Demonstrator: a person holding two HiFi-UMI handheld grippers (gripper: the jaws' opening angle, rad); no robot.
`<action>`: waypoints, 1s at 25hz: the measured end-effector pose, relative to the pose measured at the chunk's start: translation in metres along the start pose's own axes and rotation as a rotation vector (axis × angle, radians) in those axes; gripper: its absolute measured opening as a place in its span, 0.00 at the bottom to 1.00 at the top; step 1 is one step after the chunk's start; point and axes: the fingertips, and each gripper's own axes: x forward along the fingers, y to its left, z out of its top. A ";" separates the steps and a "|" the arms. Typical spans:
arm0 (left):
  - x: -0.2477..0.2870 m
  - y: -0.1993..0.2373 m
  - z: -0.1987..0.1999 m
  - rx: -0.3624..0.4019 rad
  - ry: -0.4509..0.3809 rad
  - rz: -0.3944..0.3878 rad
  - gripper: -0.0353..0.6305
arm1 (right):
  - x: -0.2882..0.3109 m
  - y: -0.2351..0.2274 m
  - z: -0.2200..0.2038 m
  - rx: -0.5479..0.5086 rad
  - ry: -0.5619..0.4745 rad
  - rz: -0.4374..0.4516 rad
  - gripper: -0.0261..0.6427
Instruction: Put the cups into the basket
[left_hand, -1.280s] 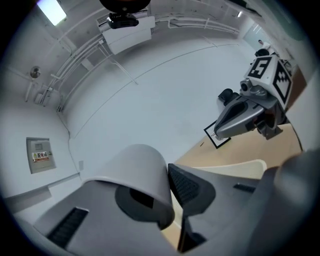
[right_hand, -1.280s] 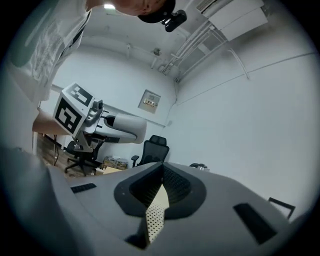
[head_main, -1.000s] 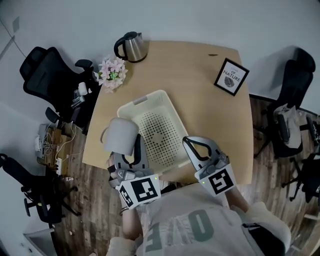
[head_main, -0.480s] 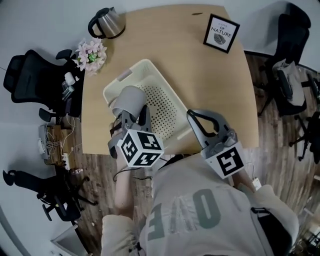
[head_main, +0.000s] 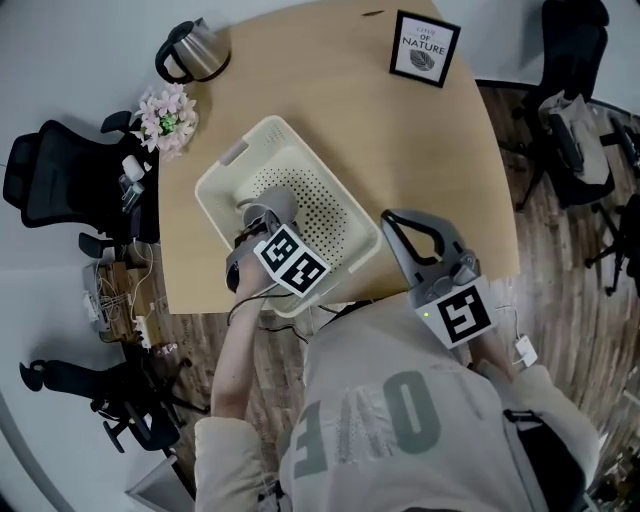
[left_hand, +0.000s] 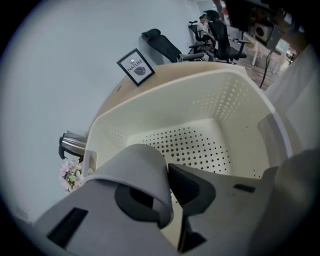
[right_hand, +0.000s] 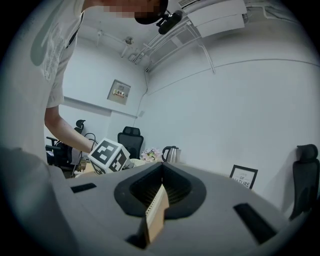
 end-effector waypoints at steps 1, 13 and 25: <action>0.007 -0.004 -0.003 0.018 0.020 -0.013 0.15 | 0.000 -0.001 0.000 0.001 -0.001 -0.005 0.04; 0.049 -0.035 -0.013 0.204 0.157 -0.105 0.20 | -0.005 -0.007 -0.001 -0.011 0.013 -0.021 0.04; 0.040 -0.026 -0.003 0.218 0.103 -0.031 0.27 | 0.000 -0.006 -0.002 -0.038 0.028 0.000 0.04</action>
